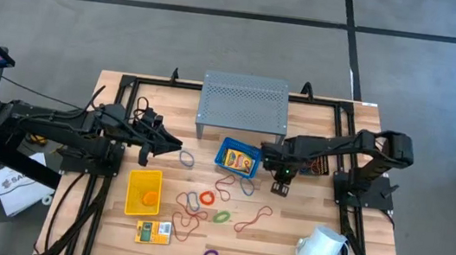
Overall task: Pick & Place Office Desk Supplies
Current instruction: Put the orange spring keychain into the yellow bin
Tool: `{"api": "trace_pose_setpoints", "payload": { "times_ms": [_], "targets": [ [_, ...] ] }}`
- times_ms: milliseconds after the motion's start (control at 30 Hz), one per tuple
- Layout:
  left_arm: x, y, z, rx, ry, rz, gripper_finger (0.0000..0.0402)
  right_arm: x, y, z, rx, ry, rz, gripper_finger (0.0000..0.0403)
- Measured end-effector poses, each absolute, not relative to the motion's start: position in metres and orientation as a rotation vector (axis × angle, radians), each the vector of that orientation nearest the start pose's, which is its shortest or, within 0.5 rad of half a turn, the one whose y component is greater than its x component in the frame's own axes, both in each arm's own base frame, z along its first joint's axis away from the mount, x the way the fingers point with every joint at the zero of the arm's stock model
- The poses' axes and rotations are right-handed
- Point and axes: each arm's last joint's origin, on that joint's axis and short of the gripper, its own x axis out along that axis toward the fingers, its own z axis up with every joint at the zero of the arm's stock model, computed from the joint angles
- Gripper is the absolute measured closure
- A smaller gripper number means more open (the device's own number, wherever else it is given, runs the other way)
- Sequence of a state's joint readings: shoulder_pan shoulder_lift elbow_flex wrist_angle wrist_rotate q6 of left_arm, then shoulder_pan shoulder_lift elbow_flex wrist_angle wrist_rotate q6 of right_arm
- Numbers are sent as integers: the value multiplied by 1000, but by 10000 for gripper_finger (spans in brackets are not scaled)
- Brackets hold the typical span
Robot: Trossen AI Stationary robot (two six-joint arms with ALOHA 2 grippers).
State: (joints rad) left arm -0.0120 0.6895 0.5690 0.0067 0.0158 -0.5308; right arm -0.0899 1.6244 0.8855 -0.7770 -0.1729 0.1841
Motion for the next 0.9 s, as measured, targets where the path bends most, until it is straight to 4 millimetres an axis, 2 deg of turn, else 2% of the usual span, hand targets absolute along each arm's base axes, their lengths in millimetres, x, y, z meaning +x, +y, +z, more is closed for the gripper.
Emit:
{"api": "trace_pose_setpoints", "payload": {
  "times_ms": [233, 500, 767, 900],
  "targets": [
    [163, -2, 289, -531, 132, 7, 316, 269, -6, 183, 361, 1382, -28, 399],
    [163, -2, 288, -529, 138, 13, 316, 276, 2, 233, 448, 1149, 54, 401],
    [191, -3, 278, -382, 154, -11, 316, 290, 13, 294, 646, 694, 338, 401],
    [209, -5, 277, -319, 95, -78, 316, 294, 15, 320, 716, 492, 427, 401]
  ]
}}
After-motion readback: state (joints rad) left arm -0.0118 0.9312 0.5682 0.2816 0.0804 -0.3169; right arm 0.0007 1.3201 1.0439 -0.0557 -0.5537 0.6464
